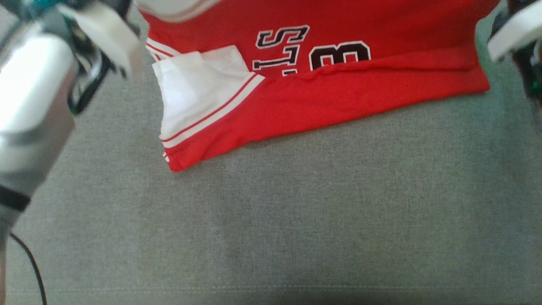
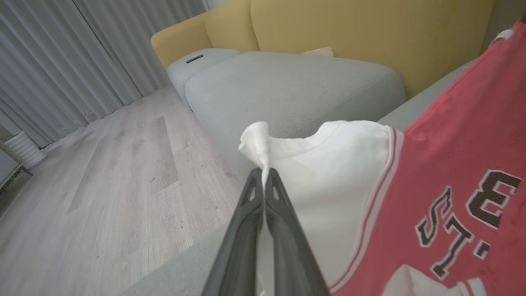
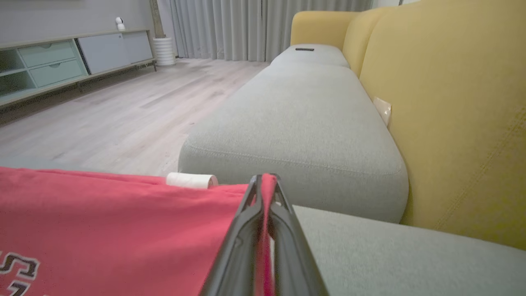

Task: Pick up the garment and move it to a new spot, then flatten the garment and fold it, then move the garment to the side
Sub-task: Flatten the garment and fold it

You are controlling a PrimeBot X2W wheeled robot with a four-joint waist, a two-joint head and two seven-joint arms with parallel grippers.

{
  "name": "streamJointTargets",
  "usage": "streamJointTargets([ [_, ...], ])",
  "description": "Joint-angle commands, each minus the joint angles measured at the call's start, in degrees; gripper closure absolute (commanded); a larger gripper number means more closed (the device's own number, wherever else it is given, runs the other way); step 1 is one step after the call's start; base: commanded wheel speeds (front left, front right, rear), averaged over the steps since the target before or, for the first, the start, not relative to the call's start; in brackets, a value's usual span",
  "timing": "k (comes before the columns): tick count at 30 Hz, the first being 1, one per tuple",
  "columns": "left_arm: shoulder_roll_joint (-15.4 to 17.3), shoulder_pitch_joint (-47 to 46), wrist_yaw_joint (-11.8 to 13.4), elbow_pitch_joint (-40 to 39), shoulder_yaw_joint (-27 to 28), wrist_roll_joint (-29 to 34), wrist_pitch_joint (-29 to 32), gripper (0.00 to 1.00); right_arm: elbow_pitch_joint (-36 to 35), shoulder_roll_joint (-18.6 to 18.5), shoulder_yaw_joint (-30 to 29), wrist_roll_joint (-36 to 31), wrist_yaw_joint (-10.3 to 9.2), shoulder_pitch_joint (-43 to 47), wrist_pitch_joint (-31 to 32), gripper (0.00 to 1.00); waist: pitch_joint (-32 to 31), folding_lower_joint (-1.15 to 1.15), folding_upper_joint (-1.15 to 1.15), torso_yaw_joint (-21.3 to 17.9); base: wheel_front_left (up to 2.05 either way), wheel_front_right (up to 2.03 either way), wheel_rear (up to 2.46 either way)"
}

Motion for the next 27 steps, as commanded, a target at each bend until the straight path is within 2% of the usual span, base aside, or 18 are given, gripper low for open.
streamJointTargets([
  [1,2.72,-1.80,-0.24,-1.28,2.70,0.40,-0.29,1.00,-1.64,-1.26,0.67,0.86,-0.05,1.54,0.38,1.00,-1.03,0.01,0.00,0.40,0.00,0.00,0.00],
  [8,5.20,6.48,-2.41,-4.90,0.78,1.34,-0.30,1.00,-5.66,-7.21,7.57,7.00,-0.05,7.81,4.72,1.00,-4.95,0.01,0.00,1.12,0.00,0.00,0.00],
  [17,9.48,14.64,-3.05,-12.54,-3.44,0.75,3.27,1.00,-10.64,-13.89,18.23,10.03,-0.05,12.29,9.41,1.00,-7.71,0.01,0.00,1.62,0.00,0.00,0.00],
  [27,11.54,19.10,-3.57,-17.76,-7.20,-0.33,8.41,1.00,-11.69,-17.89,26.09,12.35,-0.05,11.94,13.94,1.00,-7.93,0.01,0.00,1.43,0.00,0.00,0.00],
])
